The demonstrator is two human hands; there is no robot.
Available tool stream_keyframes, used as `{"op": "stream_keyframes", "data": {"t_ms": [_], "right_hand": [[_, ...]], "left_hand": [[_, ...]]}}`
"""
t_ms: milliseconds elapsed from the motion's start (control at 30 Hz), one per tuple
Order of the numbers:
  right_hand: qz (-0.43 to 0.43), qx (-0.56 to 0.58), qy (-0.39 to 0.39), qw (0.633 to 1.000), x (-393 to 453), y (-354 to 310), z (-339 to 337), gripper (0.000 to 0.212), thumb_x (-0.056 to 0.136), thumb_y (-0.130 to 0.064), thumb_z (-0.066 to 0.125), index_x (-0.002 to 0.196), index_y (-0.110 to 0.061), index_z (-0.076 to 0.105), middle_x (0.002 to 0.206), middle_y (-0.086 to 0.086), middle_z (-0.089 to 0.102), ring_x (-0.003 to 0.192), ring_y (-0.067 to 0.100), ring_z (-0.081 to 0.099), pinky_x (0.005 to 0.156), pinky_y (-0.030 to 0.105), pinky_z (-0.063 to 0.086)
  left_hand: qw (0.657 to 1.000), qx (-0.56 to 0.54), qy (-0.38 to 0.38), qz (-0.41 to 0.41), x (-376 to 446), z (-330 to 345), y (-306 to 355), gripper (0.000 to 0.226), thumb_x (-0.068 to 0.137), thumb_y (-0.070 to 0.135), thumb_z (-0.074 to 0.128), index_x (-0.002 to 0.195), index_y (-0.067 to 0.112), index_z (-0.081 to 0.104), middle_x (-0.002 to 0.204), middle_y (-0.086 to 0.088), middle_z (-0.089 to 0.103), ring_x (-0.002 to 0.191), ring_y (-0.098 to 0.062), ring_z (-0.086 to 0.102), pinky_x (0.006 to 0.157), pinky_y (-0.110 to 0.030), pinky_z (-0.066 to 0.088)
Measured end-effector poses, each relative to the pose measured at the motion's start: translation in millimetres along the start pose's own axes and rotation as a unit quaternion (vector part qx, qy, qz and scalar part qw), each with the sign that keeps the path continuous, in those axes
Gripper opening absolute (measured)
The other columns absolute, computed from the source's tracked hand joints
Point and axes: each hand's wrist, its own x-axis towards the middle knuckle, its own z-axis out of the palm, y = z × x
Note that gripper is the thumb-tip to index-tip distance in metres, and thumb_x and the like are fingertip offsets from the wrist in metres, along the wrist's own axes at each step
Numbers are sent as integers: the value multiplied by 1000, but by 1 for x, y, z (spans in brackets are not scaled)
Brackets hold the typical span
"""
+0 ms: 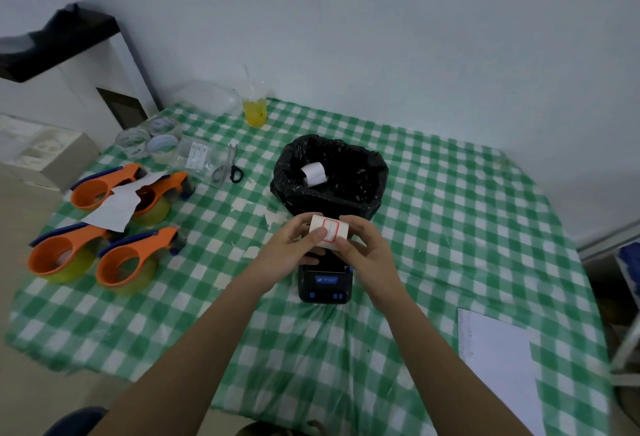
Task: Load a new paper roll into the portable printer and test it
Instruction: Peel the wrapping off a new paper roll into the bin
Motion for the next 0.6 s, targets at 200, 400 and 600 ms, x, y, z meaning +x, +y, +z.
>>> {"op": "stream_keyframes", "data": {"t_ms": [200, 400, 600], "right_hand": [[-33, -26, 0, 999, -2, -12, -4, 25, 88, -7, 61, 105, -24, 59, 105, -5, 65, 95, 14, 67, 76, 24, 56], [-30, -51, 52, 997, 3, -18, -3, 22, 87, -13, 63, 102, -29, 63, 104, 4, 68, 95, 24, 66, 83, 35, 57], [5, -28, 70, 997, 4, -24, -2, 13, 88, -21, 61, 98, -28, 66, 99, 8, 68, 87, 17, 67, 77, 32, 59]], "left_hand": [[999, 8, -19, 44, -3, 3, 8, 36, 92, 22, 51, 128, 23, 47, 107, 11, 63, 94, 0, 64, 79, -16, 57], [980, 146, 66, 120, -1, 8, 17, 47, 87, 29, 59, 132, 26, 45, 119, 10, 54, 109, -4, 53, 91, -16, 48], [847, 393, 120, 337, 1, 2, 16, 24, 85, 31, 59, 99, 15, 70, 100, -3, 66, 97, -10, 52, 87, -22, 44]]}}
